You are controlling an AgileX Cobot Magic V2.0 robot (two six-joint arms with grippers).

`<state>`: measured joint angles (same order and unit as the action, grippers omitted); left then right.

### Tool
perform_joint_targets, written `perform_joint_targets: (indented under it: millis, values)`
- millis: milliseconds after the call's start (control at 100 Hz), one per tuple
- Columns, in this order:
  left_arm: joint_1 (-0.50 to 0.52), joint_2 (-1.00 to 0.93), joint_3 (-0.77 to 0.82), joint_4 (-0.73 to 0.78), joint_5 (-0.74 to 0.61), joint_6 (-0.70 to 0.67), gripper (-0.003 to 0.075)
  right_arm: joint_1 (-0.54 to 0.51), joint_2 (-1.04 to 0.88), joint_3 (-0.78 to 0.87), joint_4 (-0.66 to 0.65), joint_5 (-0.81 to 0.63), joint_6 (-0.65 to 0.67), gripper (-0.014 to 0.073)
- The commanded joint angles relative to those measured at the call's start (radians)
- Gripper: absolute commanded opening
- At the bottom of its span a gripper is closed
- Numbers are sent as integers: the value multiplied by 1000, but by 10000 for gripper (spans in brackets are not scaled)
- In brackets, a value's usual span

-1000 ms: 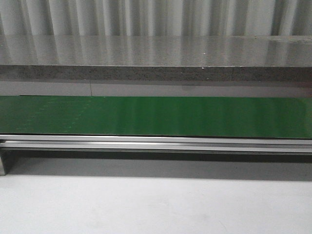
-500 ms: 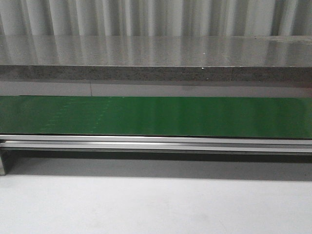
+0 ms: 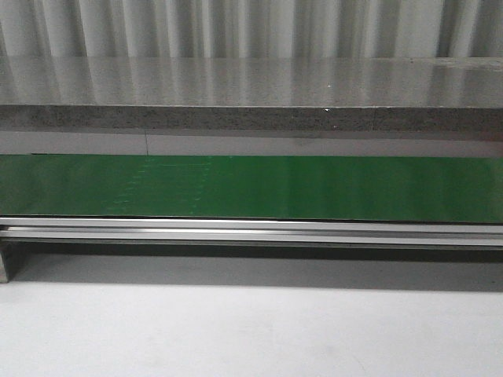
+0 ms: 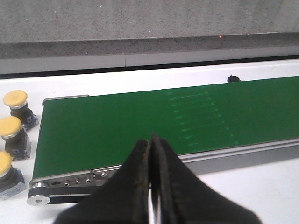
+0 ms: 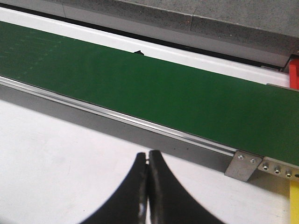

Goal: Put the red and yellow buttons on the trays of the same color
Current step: 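Move the left gripper over another yellow button on the table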

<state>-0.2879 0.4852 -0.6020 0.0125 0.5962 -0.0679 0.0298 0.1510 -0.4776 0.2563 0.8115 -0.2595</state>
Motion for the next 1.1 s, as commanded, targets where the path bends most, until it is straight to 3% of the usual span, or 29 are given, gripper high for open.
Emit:
perform_joint_targets:
  millis: [0, 110, 200, 270, 340, 460, 530, 740, 930, 1090]
  values:
    - [-5, 85, -68, 38, -98, -89, -20, 3, 11, -23, 18, -60, -11, -66]
    - [8, 197, -139, 130, -98, -252, -20, 3, 11, -23, 18, -60, -11, -66]
    - [48, 302, -200, 164, -70, -272, -10, 3, 11, -23, 18, -60, -11, -66]
    - [92, 379, -254, 160, -35, -272, 48, 3, 11, -23, 18, -60, -11, -66]
    - [137, 455, -300, 153, -2, -272, 168, 3, 11, -23, 18, -60, -11, -66]
    - [206, 556, -348, 151, 15, -272, 476, 3, 11, -23, 18, -60, -11, -66]
    - [247, 603, -365, 140, 28, -272, 574, 3, 11, -23, 18, -60, -11, -66]
    - [363, 764, -427, 68, 144, -224, 533, 3, 11, -23, 18, -60, -11, -66]
    - [477, 913, -481, -129, 214, -83, 503, 3, 11, -23, 18, -60, -11, -66]
    - [540, 993, -531, -138, 245, -83, 503, 3, 11, -23, 18, -60, -11, -66]
